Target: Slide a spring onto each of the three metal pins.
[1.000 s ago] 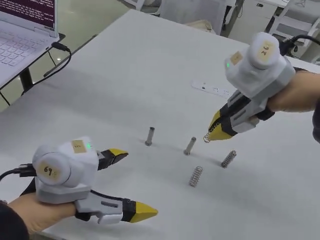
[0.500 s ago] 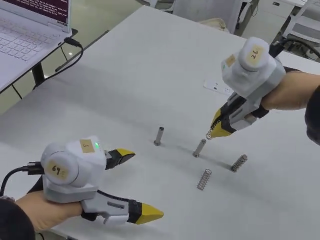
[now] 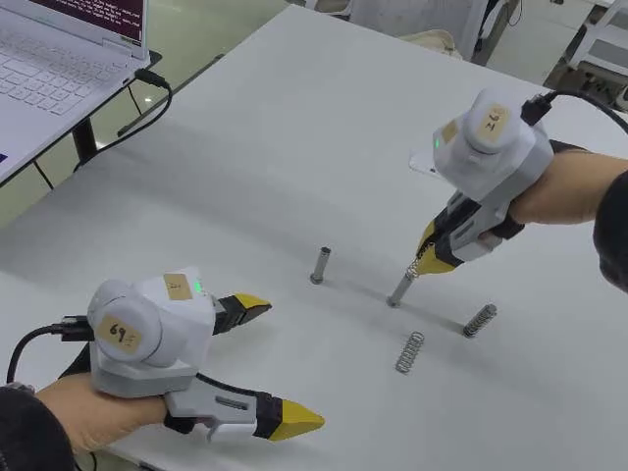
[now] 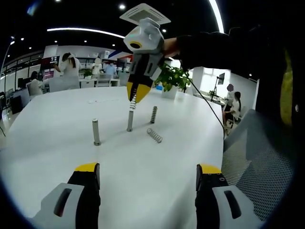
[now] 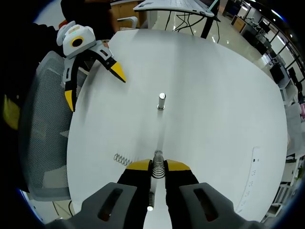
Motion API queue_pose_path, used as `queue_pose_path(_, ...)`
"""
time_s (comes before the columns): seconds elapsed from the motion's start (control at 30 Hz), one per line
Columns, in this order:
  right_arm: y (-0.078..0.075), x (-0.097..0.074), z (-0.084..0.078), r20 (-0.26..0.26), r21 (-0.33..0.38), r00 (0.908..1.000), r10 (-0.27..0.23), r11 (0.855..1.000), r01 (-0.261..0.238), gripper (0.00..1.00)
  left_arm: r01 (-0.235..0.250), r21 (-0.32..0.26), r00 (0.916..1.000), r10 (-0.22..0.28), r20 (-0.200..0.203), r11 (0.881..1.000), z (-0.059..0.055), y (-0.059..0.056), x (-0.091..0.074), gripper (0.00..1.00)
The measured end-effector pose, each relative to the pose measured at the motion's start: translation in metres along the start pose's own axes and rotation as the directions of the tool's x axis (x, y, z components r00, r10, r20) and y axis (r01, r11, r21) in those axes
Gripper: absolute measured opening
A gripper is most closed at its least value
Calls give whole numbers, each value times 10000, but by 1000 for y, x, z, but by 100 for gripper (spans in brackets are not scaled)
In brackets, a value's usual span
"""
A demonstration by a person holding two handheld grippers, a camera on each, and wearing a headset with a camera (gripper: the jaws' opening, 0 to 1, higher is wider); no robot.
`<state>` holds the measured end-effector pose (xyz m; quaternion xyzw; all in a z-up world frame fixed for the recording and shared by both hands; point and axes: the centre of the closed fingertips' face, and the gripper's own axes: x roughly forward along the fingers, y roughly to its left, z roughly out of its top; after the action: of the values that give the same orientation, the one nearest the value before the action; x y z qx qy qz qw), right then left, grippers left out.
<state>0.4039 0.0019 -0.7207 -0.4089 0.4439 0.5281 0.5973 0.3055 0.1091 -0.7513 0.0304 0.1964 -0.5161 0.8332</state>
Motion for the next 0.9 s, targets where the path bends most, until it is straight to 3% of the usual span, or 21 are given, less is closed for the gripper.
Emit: queue_pose_path(0.9,1,17,-4,-130,-2,9997,189,9998,-189,8,-37,-54,9999,37,-117,10000,-3,1,-2,76)
